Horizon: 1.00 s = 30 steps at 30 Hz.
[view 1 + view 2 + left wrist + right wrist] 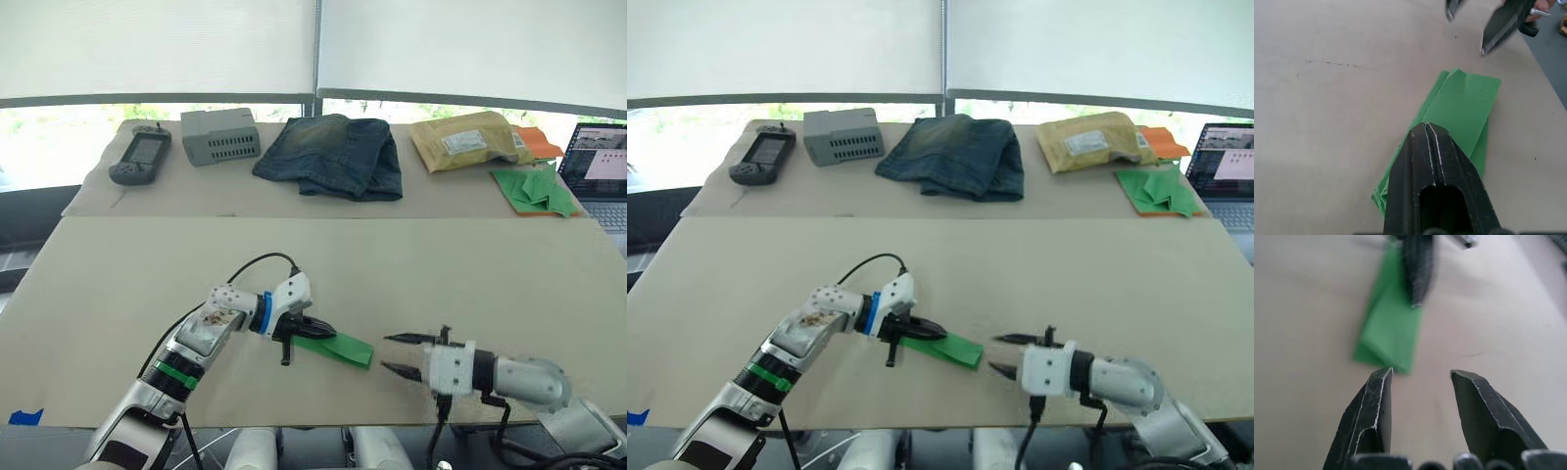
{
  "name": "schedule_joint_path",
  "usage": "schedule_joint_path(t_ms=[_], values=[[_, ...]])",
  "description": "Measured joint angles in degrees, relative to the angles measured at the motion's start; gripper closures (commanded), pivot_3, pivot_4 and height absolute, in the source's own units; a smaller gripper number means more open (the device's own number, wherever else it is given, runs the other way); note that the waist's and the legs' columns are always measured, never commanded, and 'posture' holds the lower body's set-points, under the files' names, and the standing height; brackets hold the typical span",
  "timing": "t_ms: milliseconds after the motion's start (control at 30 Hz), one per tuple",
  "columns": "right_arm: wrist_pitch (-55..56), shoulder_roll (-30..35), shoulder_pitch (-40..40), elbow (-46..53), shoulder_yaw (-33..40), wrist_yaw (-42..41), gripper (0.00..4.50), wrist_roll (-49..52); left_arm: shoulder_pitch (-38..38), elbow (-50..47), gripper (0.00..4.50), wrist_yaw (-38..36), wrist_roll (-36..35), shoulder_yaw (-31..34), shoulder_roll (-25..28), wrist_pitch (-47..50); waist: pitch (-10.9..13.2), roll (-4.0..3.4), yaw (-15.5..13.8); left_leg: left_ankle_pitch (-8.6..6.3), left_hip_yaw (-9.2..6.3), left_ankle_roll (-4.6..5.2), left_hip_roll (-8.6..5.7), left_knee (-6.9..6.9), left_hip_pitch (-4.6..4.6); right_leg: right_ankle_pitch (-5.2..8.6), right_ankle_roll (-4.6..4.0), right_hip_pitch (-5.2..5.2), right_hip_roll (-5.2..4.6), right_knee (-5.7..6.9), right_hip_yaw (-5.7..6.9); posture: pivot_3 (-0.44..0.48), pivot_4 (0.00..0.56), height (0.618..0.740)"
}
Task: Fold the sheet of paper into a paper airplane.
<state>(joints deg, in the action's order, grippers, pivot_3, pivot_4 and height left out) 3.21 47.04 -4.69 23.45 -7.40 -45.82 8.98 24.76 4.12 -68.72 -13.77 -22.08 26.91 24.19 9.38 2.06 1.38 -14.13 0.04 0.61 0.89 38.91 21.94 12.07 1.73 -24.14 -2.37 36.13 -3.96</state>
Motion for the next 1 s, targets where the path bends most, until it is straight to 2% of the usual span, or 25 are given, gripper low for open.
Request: schedule_joint_path(t_ms=[133, 400, 633, 1000], values=[[-9.09, -5.56, 2.62, 1.34, -1.32, 1.87, 4.45, 2.47, -1.29, -1.49, 4.50, 0.30, -0.93, 0.80, 0.27, 1.52, 0.00, 0.00, -0.52, -0.01, -0.02, 0.02, -0.01, -0.03, 0.08, 0.02, -0.03, -0.08, 0.01, -0.04, 0.06, 0.000, 0.150, 0.728], [-19.69, -14.32, 6.68, -3.44, -7.14, 4.41, 4.45, 1.85, -2.60, -3.49, 4.50, 2.49, -2.12, 1.89, 0.14, 4.66, 0.00, -0.01, -0.55, -0.01, 0.02, 0.02, -0.05, 0.02, 0.11, -0.01, 0.02, -0.10, -0.06, -0.05, 0.03, 0.000, 0.150, 0.728], [-22.49, -15.07, 6.02, -4.19, -7.57, 4.50, 4.45, 1.37, -3.04, -4.03, 4.50, 3.11, -2.37, 2.08, -0.10, 5.02, 0.00, -0.01, -0.64, -0.01, 0.01, 0.02, -0.05, 0.01, 0.10, 0.00, 0.02, -0.09, -0.06, -0.06, 0.04, 0.000, 0.150, 0.728], [-18.60, -16.02, 4.14, -2.94, -6.59, 2.29, 4.45, 2.28, -2.31, -3.09, 4.50, 2.91, -2.04, 1.66, -1.01, 4.65, 0.00, -0.01, -0.66, -0.02, 0.01, 0.02, -0.07, 0.01, 0.13, 0.00, 0.04, -0.10, -0.07, -0.07, 0.04, 0.000, 0.150, 0.728]])
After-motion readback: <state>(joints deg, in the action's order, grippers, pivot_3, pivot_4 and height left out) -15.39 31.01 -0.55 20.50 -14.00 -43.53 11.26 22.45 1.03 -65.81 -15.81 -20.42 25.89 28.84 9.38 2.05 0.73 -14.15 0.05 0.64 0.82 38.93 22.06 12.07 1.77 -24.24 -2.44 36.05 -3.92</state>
